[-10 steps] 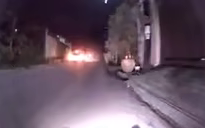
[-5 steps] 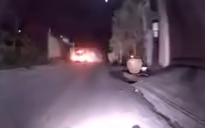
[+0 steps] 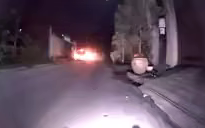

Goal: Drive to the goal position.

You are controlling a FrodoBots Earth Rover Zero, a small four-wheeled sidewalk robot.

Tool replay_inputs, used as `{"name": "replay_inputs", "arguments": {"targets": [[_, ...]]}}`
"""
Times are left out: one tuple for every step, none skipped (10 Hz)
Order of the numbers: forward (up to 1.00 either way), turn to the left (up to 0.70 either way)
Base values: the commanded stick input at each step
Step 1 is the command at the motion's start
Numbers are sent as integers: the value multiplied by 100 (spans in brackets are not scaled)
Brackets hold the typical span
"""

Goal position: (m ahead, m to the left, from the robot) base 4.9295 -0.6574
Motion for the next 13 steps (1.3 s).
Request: {"name": "replay_inputs", "arguments": {"targets": [[70, 0], [70, 0], [70, 0], [70, 0], [70, 0], [70, 0], [70, 0], [70, 0], [70, 0], [70, 0], [70, 0], [70, 0], [70, 0]]}}
